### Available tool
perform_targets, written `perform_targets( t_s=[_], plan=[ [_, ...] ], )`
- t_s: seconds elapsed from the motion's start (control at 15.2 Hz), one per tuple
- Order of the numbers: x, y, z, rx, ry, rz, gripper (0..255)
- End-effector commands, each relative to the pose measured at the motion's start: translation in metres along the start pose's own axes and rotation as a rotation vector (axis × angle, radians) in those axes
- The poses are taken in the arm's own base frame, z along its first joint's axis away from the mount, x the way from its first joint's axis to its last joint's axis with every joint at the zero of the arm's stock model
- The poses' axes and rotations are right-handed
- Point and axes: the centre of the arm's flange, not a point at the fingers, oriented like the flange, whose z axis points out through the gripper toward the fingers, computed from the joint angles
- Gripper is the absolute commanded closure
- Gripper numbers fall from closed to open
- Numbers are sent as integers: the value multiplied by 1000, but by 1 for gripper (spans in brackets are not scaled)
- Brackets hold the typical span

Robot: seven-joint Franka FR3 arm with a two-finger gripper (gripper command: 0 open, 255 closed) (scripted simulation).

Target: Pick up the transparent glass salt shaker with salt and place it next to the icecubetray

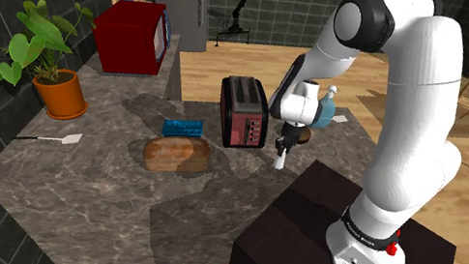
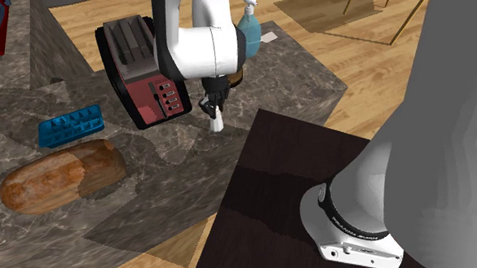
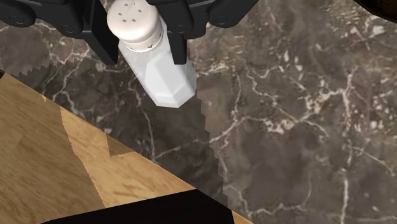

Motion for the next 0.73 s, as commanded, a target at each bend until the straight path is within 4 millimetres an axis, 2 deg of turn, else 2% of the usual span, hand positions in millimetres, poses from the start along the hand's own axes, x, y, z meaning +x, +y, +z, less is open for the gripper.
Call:
perform_targets(
  t_s=[0.0,0.66],
  plan=[
    [0,-1,-8,0,0,0,255],
    [-2,-7,-61,0,0,0,255]
  ],
)
